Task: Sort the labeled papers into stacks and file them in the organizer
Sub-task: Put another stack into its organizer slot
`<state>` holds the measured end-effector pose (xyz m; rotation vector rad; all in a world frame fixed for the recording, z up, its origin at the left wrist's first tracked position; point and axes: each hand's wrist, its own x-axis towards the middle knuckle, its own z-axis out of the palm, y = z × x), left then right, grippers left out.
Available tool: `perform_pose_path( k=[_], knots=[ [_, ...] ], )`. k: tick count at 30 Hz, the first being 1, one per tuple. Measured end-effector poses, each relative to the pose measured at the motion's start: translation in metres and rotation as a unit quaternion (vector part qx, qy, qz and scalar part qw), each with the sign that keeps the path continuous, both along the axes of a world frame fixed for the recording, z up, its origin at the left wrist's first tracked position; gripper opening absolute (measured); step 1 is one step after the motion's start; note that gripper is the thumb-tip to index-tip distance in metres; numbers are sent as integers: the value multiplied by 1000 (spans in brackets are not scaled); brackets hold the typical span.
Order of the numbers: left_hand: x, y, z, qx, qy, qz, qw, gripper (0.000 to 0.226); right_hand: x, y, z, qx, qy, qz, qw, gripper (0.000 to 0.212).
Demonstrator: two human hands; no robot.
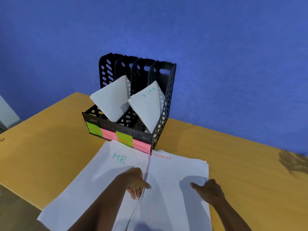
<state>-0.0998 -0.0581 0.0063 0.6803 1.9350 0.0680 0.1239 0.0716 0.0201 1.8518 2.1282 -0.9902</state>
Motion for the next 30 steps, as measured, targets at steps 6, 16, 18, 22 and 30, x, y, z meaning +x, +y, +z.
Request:
perform_pose_path(
  k=[6, 16, 18, 22, 30],
  knots=[
    [9, 10, 3, -48, -16, 45, 998, 28, -3, -19, -5, -29, 167, -141, 975, 73],
    [29, 6, 9, -5, 51, 42, 998, 31, 17, -22, -9, -45, 371, -194, 907, 46],
    [31, 3, 11, 85, 77, 44, 992, 32, 23, -14, 4, -27, 435, -177, 882, 41],
    [39, 5, 25, 314, -2, 179, 932, 67, 37, 8, 32, -30, 500, -99, 860, 22],
    [71, 37, 64, 446, -180, 261, 837, 53, 27, 7, 45, 109, 508, -62, 852, 17]
  ],
)
